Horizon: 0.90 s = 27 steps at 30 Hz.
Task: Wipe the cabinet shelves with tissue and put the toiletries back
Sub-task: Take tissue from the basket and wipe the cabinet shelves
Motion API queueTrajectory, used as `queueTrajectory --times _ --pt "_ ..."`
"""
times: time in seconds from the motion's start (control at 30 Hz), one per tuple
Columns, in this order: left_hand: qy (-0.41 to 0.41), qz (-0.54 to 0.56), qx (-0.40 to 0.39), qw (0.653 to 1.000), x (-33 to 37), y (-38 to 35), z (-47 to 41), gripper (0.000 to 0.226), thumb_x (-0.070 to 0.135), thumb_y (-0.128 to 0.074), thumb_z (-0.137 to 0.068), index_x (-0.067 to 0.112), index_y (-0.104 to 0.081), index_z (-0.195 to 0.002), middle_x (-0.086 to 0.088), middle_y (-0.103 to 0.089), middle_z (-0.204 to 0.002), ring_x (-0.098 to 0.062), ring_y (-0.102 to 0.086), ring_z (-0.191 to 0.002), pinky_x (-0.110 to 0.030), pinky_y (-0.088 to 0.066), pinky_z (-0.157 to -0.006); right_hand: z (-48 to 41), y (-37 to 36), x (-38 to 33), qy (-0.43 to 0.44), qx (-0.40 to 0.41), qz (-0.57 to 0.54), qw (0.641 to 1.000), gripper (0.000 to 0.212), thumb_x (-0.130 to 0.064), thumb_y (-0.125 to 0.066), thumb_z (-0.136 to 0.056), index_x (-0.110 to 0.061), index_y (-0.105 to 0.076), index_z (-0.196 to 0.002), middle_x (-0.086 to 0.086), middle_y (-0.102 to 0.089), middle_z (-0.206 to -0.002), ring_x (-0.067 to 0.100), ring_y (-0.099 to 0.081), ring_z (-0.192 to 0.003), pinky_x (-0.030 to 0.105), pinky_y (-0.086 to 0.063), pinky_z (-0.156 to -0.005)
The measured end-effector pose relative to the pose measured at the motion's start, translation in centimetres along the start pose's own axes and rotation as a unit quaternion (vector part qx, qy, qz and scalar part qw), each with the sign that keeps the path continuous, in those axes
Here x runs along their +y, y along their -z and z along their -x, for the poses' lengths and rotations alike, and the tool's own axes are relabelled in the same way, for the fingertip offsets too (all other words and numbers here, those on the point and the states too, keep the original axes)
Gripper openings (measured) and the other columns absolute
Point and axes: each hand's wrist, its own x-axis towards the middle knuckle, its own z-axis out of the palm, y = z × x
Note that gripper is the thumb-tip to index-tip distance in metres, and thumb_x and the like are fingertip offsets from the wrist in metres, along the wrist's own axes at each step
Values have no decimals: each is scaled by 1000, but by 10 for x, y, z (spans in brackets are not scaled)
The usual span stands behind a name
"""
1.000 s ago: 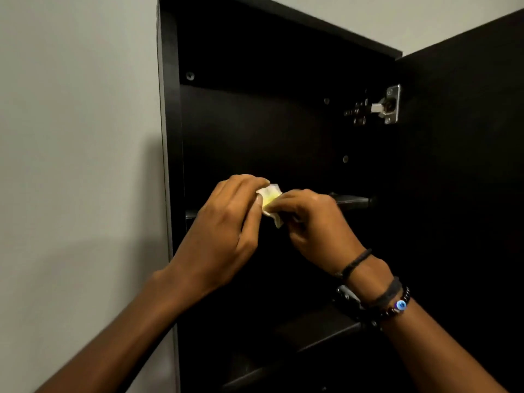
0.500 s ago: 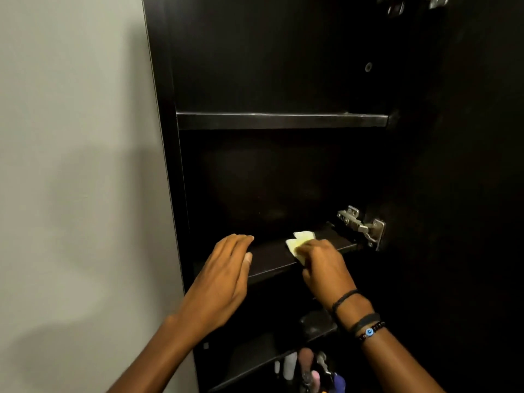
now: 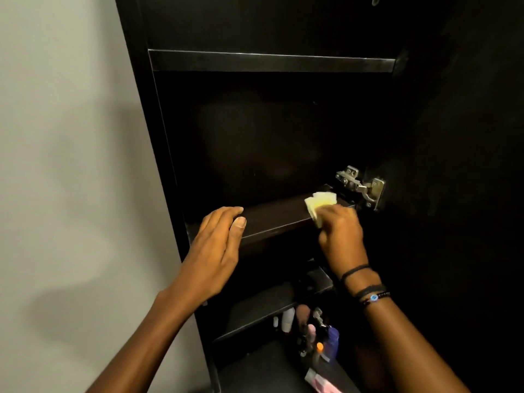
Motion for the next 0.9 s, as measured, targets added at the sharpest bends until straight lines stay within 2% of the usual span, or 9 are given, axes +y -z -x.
queueTrajectory --times 0.1,0.23,0.3,0.4,0.5,0.57,0.7,0.83,0.9 --pt "-12 -35 -1 999 2 -5 4 54 51 -18 -95 22 -47 -130 7 -50 -132 -4 -34 -131 -27 -29 -111 -6 3 31 -76 50 -23 996 39 12 -54 -69 -3 -69 -102 11 -64 -111 33 -59 -101 33 -46 -90" --pt "-61 -103 -13 993 3 -20 21 49 42 -25 -99 18 -41 -139 2 -36 -149 -7 -18 -143 -34 -18 -118 26 -14 12 0 67 -104 992 43 13 -58 -72 -4 -66 -111 10 -59 -116 20 -56 -107 30 -47 -94" --pt "-105 -151 -35 982 0 -33 38 48 35 -30 -100 14 -36 -143 -3 -25 -155 -12 -10 -146 -37 -13 -119 51 -37 11 19 33 -105 994 44 13 -59 -72 -6 -65 -112 9 -59 -113 17 -54 -104 26 -45 -92" --pt "-119 -153 -95 976 -12 -58 69 48 31 -33 -101 14 -29 -146 -2 -17 -157 -13 -6 -146 -37 -11 -120 88 -75 32 -26 -99 -86 991 35 12 -55 -69 -7 -70 -95 6 -66 -98 19 -60 -91 20 -44 -81" --pt "-34 -126 -164 978 -33 -84 98 51 38 -25 -102 19 -17 -149 6 -5 -158 -5 5 -145 -35 -8 -119 101 -96 67 -118 -210 -29 970 18 6 -48 -71 -9 -54 -63 3 -58 -75 23 -59 -77 23 -38 -63" --pt "34 -99 -201 974 -47 -95 112 55 41 -21 -100 19 -12 -150 8 -2 -157 -3 9 -143 -33 -5 -120 97 -100 79 -142 -244 5 959 19 3 -49 -77 -10 -54 -64 8 -58 -81 25 -60 -81 32 -43 -66" --pt "124 -48 -241 962 -64 -106 132 56 39 -25 -101 16 -13 -150 1 -10 -158 -5 2 -144 -18 2 -113 85 -119 77 -90 -278 92 952 17 0 -53 -79 2 -66 -89 23 -64 -99 40 -60 -97 39 -48 -83" --pt "193 32 -207 958 -71 -118 148 54 39 -27 -101 17 -19 -149 0 -19 -156 -7 -7 -144 -20 -5 -115 107 -152 32 18 -348 52 936 33 -16 -60 -70 -11 -64 -102 11 -60 -110 30 -54 -109 33 -46 -94" --pt "217 62 -171 959 -74 -124 157 54 39 -28 -100 18 -21 -148 1 -22 -156 -6 -10 -144 -26 -8 -118 136 -165 -1 93 -337 10 937 31 -10 -60 -74 -13 -66 -104 8 -61 -106 28 -55 -102 32 -47 -91"
